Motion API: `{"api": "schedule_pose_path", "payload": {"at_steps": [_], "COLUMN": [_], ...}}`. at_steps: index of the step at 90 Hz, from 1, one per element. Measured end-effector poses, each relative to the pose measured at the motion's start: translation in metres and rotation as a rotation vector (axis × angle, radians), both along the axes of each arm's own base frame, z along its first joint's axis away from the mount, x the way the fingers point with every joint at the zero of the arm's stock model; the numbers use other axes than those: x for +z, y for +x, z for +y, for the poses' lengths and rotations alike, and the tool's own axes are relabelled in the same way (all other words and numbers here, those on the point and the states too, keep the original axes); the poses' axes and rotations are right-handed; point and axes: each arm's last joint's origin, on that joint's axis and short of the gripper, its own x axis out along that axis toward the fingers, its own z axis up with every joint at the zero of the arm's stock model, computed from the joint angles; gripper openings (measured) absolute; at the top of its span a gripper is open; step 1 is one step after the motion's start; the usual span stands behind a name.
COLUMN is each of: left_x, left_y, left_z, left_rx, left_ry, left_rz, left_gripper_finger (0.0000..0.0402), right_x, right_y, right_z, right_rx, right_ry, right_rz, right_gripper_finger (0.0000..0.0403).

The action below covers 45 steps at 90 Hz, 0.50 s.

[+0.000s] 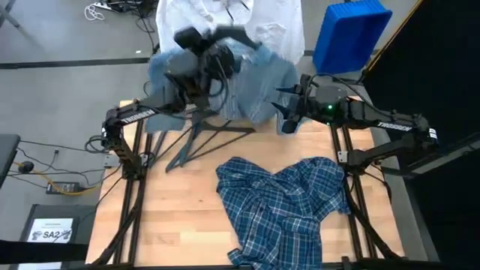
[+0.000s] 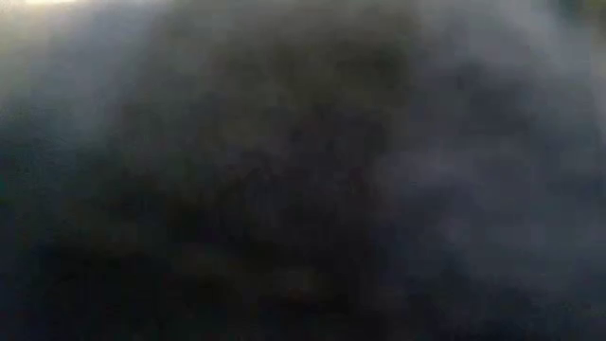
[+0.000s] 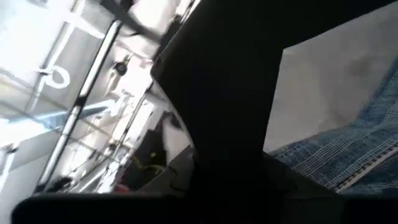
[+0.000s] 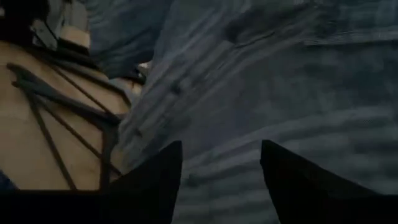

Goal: Hang clothes
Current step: Hang the green shirt on the hanging rack

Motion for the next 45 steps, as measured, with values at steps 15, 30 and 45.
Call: {"api": "schedule_pose_path", "payload": {"at_steps": [15,30,45], "left_x": [0.018,0.025,0.025], "left_y": [-0.021,-0.036,-0.045], "left_z": [0.026,0.051,0.073], "left_rx": [0.041,0.053,0.013], "left_ry": [0.039,0.080,0.121], "left_rz": [-0.015,-0.016,-0.024], "left_gripper_finger": [0.0070,0.0070,0.0070], "right_x": [0.005,0.012,0.012], "right_y": [0.002,0.002,0.007], "right_z": [0.001,-0.003,-0.016], "right_rx": [0.076,0.096,0.053], "right_ry": [0.005,-0.008,-0.017], "right_rz": [-0.062,-0.126,-0.160], "right_gripper_finger": [0.0186,0.0179,0.0176]}}
